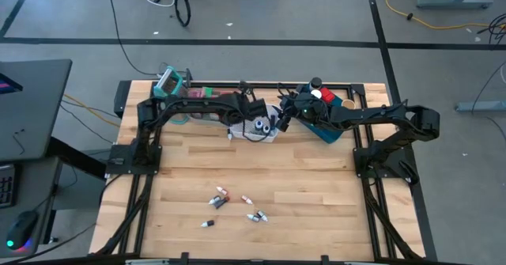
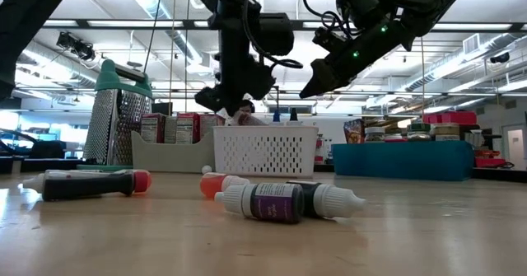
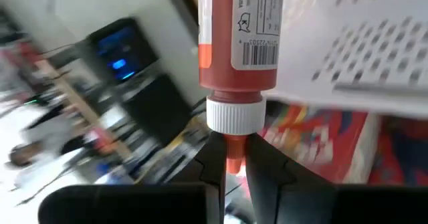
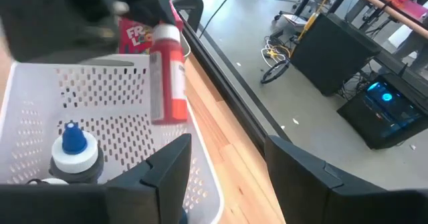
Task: Pick & Place Kitchen Items
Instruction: Adjust the large orange food coloring bottle into the white bin
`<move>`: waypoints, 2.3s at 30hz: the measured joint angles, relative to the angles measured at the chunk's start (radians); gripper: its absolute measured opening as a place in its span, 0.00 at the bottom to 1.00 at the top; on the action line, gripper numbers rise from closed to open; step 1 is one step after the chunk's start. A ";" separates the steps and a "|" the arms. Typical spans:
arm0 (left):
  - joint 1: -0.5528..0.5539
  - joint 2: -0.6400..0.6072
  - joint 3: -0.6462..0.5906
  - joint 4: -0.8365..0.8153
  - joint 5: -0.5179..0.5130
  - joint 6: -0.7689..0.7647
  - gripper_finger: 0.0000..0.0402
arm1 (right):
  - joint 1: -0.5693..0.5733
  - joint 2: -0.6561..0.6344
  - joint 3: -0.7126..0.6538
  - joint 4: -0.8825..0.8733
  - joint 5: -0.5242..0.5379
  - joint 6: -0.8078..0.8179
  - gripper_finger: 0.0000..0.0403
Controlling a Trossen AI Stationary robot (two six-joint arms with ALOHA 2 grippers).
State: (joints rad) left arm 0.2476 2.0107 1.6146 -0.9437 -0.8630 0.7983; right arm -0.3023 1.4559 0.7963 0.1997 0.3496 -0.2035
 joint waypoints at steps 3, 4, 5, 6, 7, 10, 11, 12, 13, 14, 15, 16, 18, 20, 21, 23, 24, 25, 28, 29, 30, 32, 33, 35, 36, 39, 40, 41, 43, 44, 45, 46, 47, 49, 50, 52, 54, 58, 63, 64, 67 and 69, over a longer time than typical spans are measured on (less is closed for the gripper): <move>-0.043 -0.001 0.000 -0.031 -0.091 0.003 0.10 | 0.000 0.000 0.000 -0.001 0.000 0.000 0.50; -0.057 -0.001 0.000 -0.043 -0.108 0.002 0.10 | 0.000 0.000 0.000 -0.002 0.000 0.001 0.50; -0.073 -0.001 0.000 -0.063 -0.122 0.000 0.11 | 0.000 0.000 0.000 -0.002 0.000 0.001 0.50; -0.087 -0.001 0.000 -0.082 -0.132 0.001 0.11 | 0.000 0.000 0.000 -0.002 0.000 0.001 0.50; -0.100 -0.001 0.000 -0.101 -0.136 0.002 0.11 | 0.000 0.000 0.000 -0.004 0.000 0.002 0.50; -0.134 -0.001 0.000 -0.150 -0.135 0.002 0.11 | 0.000 0.000 0.000 -0.007 0.000 0.003 0.50; -0.143 -0.001 0.000 -0.164 -0.132 -0.004 0.11 | 0.000 0.000 0.000 -0.007 0.000 0.003 0.50; -0.150 -0.001 0.000 -0.177 -0.131 -0.009 0.11 | 0.000 0.000 0.000 -0.008 -0.001 0.005 0.50; -0.155 -0.001 0.000 -0.188 -0.131 -0.014 0.11 | 0.000 0.000 0.000 -0.008 0.000 0.010 0.50; -0.159 -0.001 0.000 -0.197 -0.131 -0.016 0.11 | 0.000 0.000 0.000 -0.008 0.000 0.012 0.50; -0.162 -0.001 0.000 -0.209 -0.129 -0.014 0.12 | 0.000 0.000 0.000 -0.008 -0.001 0.013 0.50; -0.166 -0.001 0.000 -0.220 -0.123 -0.004 0.12 | 0.000 0.000 0.000 -0.008 -0.001 0.013 0.50; -0.170 0.000 0.000 -0.225 -0.105 0.017 0.12 | 0.000 0.000 0.000 -0.008 -0.001 0.015 0.50; -0.172 0.001 0.000 -0.226 -0.103 0.032 0.11 | 0.000 0.000 0.000 -0.008 -0.002 0.015 0.50; -0.173 0.001 0.000 -0.225 -0.107 0.047 0.11 | 0.000 0.000 0.000 -0.008 -0.002 0.015 0.50; -0.172 0.001 0.000 -0.219 -0.118 0.089 0.11 | 0.000 0.000 0.000 -0.008 -0.002 0.015 0.50; -0.167 0.001 0.000 -0.210 -0.124 0.123 0.11 | 0.000 0.000 0.000 -0.008 -0.002 0.015 0.50; -0.162 0.001 0.000 -0.203 -0.127 0.162 0.11 | 0.000 0.000 0.000 -0.008 -0.002 0.015 0.50; -0.136 0.001 0.000 -0.178 -0.129 0.282 0.12 | 0.000 0.000 0.000 -0.008 -0.002 0.015 0.50; -0.125 0.001 0.000 -0.176 -0.130 0.310 0.12 | 0.000 0.000 0.000 -0.007 -0.002 0.015 0.50; -0.114 0.001 0.000 -0.170 -0.133 0.325 0.12 | 0.000 0.000 0.000 -0.008 -0.002 0.015 0.50; -0.094 0.002 0.000 -0.147 -0.150 0.346 0.11 | 0.000 0.000 0.000 -0.007 -0.003 0.015 0.50; -0.085 0.002 0.000 -0.139 -0.158 0.369 0.11 | 0.000 0.000 0.000 -0.007 -0.006 0.015 0.50; -0.072 0.002 0.000 -0.105 -0.168 0.432 0.11 | 0.000 0.000 0.000 -0.007 -0.019 0.015 0.50; -0.068 0.003 0.000 -0.085 -0.173 0.470 0.11 | 0.000 0.000 0.000 -0.004 -0.029 0.015 0.50; -0.062 0.003 0.000 -0.013 -0.178 0.566 0.12 | 0.000 0.000 0.000 0.006 -0.037 0.015 0.50; -0.062 0.003 0.000 0.004 -0.184 0.584 0.12 | 0.000 0.000 0.000 0.006 -0.037 0.015 0.50; -0.062 0.003 -0.001 0.020 -0.192 0.597 0.12 | 0.000 0.000 0.000 0.006 -0.037 0.016 0.50; -0.062 0.003 0.000 0.044 -0.198 0.601 0.11 | 0.000 0.000 0.000 0.007 -0.037 0.023 0.50; -0.062 0.003 0.000 0.052 -0.195 0.596 0.11 | 0.000 0.000 0.000 0.012 -0.037 0.029 0.50; -0.062 0.003 0.000 0.056 -0.188 0.587 0.11 | 0.000 0.000 0.000 0.023 -0.037 0.035 0.50; -0.062 0.003 -0.001 0.060 -0.183 0.570 0.11 | -0.002 0.000 0.000 0.038 -0.037 0.038 0.50; -0.062 0.003 0.000 0.065 -0.180 0.552 0.11 | -0.007 0.000 0.000 0.058 -0.037 0.037 0.50; -0.062 0.003 -0.001 0.069 -0.173 0.515 0.11 | -0.022 0.000 0.000 0.093 -0.059 0.039 0.49; -0.062 0.003 -0.001 0.068 -0.171 0.496 0.11 | -0.034 0.000 0.000 0.107 -0.087 0.048 0.48; -0.062 0.003 -0.001 0.067 -0.172 0.477 0.11 | -0.066 0.000 0.000 0.121 -0.190 0.079 0.44; -0.062 0.003 -0.001 0.069 -0.174 0.478 0.10 | -0.099 0.011 0.000 0.141 -0.295 0.103 0.39; -0.062 0.003 -0.001 0.084 -0.176 0.481 0.11 | -0.156 0.060 0.001 0.182 -0.381 0.135 0.26; -0.062 0.003 -0.001 0.103 -0.203 0.493 0.11 | -0.192 0.141 0.001 0.241 -0.488 0.165 0.05; -0.062 0.003 -0.001 0.108 -0.204 0.500 0.10 | -0.194 0.158 0.001 0.261 -0.518 0.165 0.03; -0.060 0.003 -0.001 0.141 -0.193 0.527 0.10 | -0.194 0.207 0.001 0.326 -0.550 0.178 0.03; -0.060 0.003 -0.001 0.165 -0.190 0.547 0.11 | -0.194 0.239 0.013 0.335 -0.559 0.196 0.02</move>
State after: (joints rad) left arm 0.1879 2.0140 1.6138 -0.7783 -1.0530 1.3448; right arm -0.4966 1.6948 0.8097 0.5352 -0.2095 -0.0072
